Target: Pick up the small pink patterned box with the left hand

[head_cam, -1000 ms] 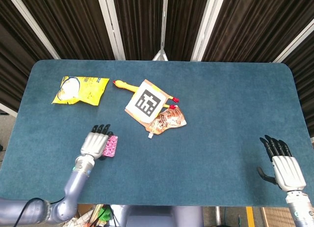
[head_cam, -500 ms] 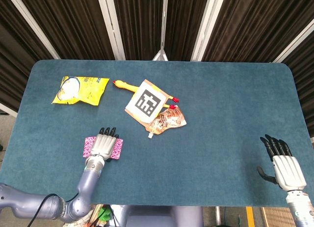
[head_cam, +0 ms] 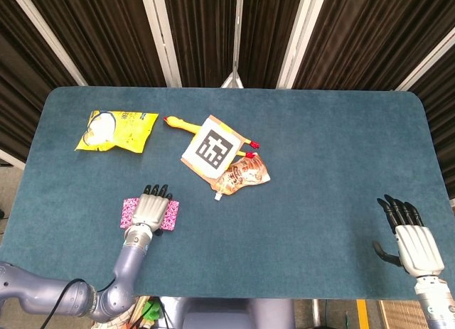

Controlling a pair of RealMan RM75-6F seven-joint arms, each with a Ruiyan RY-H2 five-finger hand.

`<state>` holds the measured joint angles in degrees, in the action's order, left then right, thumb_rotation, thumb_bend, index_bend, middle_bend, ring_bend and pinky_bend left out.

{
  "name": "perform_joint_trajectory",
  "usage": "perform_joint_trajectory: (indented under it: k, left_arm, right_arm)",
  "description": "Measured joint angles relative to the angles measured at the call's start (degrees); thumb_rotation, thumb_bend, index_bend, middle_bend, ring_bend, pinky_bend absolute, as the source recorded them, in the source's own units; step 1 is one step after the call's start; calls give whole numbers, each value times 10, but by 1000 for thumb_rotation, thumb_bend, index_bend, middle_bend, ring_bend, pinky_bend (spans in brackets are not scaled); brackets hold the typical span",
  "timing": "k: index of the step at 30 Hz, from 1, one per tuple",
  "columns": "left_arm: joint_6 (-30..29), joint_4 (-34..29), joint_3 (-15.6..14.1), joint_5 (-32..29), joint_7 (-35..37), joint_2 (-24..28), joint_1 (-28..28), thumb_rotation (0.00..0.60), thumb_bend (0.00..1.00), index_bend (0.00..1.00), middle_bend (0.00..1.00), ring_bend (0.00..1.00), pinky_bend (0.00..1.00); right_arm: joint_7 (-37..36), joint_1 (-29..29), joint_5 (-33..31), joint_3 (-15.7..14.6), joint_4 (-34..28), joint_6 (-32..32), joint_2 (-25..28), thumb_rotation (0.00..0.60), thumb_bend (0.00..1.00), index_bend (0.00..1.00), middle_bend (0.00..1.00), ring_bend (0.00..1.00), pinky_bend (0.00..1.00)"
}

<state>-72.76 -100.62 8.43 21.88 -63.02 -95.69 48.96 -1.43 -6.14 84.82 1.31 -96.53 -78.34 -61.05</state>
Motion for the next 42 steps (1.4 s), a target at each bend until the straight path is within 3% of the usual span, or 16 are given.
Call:
perform_joint_trajectory:
  k: [4,10,18,28,35,42]
  left_arm:
    - [0,3,-3,0,4,-4,2,600,401,376,0,0,0]
    - [-2,7,-6,10,15,-8,2,600,438,448,0,0,0]
    - [-7,-14,-7,51,45,11,-4,600,443,480,0,0,0]
    - [-16,-49,-16,78,67,79,-19,600,443,484,0,0,0]
    - [-4,-69,-45,103,93,113,-40,600,443,484,0,0,0]
    - [1,-110,-87,168,109,130,-58,600,443,484,0,0,0]
  right_arm:
    - [0,0,0,0,0,0,0,600,362,0,0,0,18]
    - [-1,0,1,0,1,-1,0,600,362,0,0,0,19]
    - [-1,1,2,0,1,-2,0,600,362,0,0,0,18]
    - [2,0,0,0,0,-1,-1,600,363,0,0,0,18]
    - [6,0,-1,0,-1,0,-1,600,363,0,0,0,19]
    - [7,1,-2,1,0,-2,-1,600,362,0,0,0,19]
